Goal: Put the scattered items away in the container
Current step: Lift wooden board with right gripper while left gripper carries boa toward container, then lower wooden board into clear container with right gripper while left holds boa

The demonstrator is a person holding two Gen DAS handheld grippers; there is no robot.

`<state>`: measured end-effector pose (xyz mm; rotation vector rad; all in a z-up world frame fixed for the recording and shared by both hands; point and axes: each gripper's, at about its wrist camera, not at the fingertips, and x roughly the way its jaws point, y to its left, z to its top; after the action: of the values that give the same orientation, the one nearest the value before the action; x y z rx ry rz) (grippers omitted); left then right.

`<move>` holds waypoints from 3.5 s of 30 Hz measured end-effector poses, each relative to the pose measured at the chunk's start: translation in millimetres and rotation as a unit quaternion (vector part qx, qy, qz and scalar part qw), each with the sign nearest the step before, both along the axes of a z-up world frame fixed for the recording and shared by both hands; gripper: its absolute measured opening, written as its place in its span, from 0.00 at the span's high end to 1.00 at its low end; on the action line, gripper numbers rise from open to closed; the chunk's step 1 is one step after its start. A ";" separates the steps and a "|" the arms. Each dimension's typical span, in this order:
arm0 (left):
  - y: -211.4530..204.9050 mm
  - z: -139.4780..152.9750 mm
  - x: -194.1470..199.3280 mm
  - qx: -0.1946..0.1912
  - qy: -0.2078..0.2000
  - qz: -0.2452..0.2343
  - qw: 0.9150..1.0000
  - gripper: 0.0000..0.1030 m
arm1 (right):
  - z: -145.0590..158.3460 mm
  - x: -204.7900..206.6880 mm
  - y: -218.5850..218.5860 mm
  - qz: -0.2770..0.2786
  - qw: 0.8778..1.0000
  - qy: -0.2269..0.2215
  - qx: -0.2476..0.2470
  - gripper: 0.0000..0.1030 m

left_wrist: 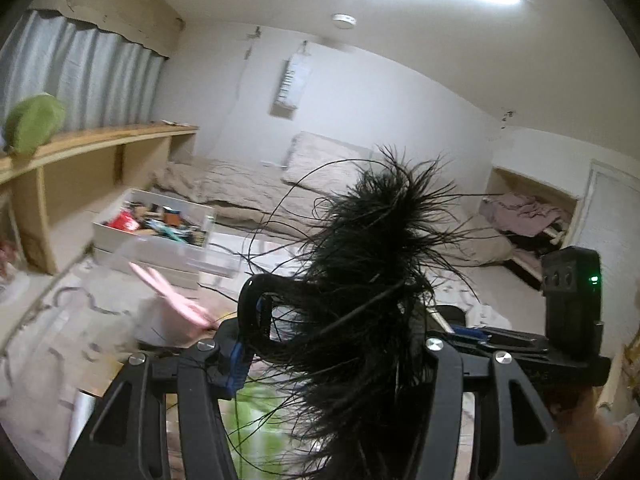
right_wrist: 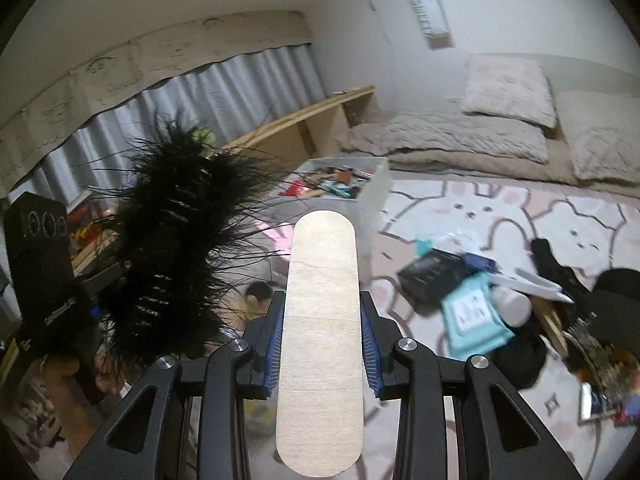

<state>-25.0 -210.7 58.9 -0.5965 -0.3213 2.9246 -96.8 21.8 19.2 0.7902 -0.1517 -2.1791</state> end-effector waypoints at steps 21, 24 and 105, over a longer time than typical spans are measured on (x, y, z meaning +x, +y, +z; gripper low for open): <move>-109.3 -14.8 -10.5 -0.021 -0.066 0.091 0.993 0.45 | 9.2 -27.5 -124.8 0.075 0.995 -0.014 0.059 0.66; -117.6 -15.1 -6.5 0.010 -0.050 0.096 0.994 0.45 | 6.0 -38.9 -141.7 0.082 0.992 -0.030 0.086 0.66; -147.6 -31.2 -50.0 -0.018 -0.227 0.090 0.969 0.45 | -82.6 -89.9 -228.6 0.218 0.907 0.016 0.360 0.34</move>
<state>-75.0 -358.3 27.7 -1.3120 -0.3874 2.9330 -186.7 -206.8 -63.3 1.0594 0.8199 -1.7918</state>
